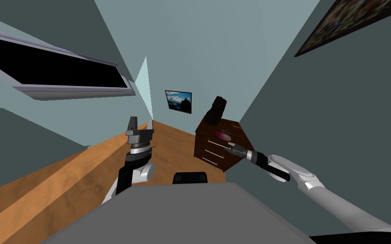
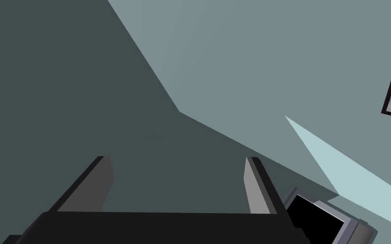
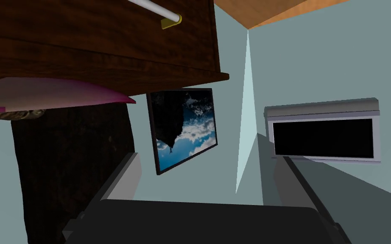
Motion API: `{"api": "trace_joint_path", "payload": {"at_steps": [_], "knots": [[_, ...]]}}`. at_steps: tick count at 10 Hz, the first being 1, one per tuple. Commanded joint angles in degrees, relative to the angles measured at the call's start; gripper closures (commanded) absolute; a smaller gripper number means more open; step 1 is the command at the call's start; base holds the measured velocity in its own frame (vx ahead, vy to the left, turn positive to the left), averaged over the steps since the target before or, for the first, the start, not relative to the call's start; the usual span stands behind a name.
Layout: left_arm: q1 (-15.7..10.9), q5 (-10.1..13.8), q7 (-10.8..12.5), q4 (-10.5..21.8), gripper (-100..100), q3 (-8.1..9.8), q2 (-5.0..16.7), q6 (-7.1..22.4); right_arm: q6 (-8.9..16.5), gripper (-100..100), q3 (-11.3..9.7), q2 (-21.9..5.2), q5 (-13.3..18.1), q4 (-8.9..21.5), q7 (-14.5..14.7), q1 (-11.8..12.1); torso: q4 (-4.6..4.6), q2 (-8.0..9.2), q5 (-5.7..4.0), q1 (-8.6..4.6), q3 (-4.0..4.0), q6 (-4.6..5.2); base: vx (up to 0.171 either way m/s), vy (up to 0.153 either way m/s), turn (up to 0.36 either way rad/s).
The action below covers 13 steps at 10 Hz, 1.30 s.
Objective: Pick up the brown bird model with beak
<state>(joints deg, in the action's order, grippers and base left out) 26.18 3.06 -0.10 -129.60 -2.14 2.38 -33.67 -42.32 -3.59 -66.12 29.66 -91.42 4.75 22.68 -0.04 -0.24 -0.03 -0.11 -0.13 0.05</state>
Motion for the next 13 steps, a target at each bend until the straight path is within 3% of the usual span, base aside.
{"api": "trace_joint_path", "payload": {"at_steps": [1,8,9,10,12,13], "knots": [[0.0,0.0,0.0,0.0,0,0.0,0.0,0.0,0.0,-100,-0.2,-2.9,1.4,2.3,0.5,0.5,0.0,0.0,0.0,0.0,0.0,0.0,0.041,-0.009,0.216],[0.0,0.0,0.0,0.0,0,0.0,0.0,0.0,0.7,-100,-2.0,-12.3,5.3,8.4,1.4,0.5,-0.03,-0.14,0.0,-0.01,-0.08,-0.05,0.058,-0.019,0.162],[0.0,0.0,0.0,0.0,0,0.0,0.0,0.0,1.0,-100,-2.6,-14.7,6.5,10.2,1.8,0.6,-0.02,-0.08,-0.01,0.0,-0.05,0.01,0.067,-0.025,0.219],[0.0,0.0,0.0,0.0,0,0.0,0.0,0.0,1.0,-100,-2.6,-14.8,6.5,10.2,1.8,0.6,-0.02,-0.12,-0.01,-0.01,-0.06,-0.03,0.052,-0.024,0.093],[0.0,0.0,0.0,0.0,0,0.0,0.0,0.0,1.6,-100,-4.1,-18.9,8.8,13.6,2.4,0.9,-0.02,-0.09,0.01,0.03,-0.05,-0.03,0.075,-0.035,0.231],[0.0,0.0,0.0,0.0,0,0.0,0.0,0.0,1.6,-100,-4.1,-19.4,8.8,13.6,2.4,0.9,-0.04,-0.19,-0.03,-0.08,-0.11,-0.02,0.084,-0.049,0.132]]}}
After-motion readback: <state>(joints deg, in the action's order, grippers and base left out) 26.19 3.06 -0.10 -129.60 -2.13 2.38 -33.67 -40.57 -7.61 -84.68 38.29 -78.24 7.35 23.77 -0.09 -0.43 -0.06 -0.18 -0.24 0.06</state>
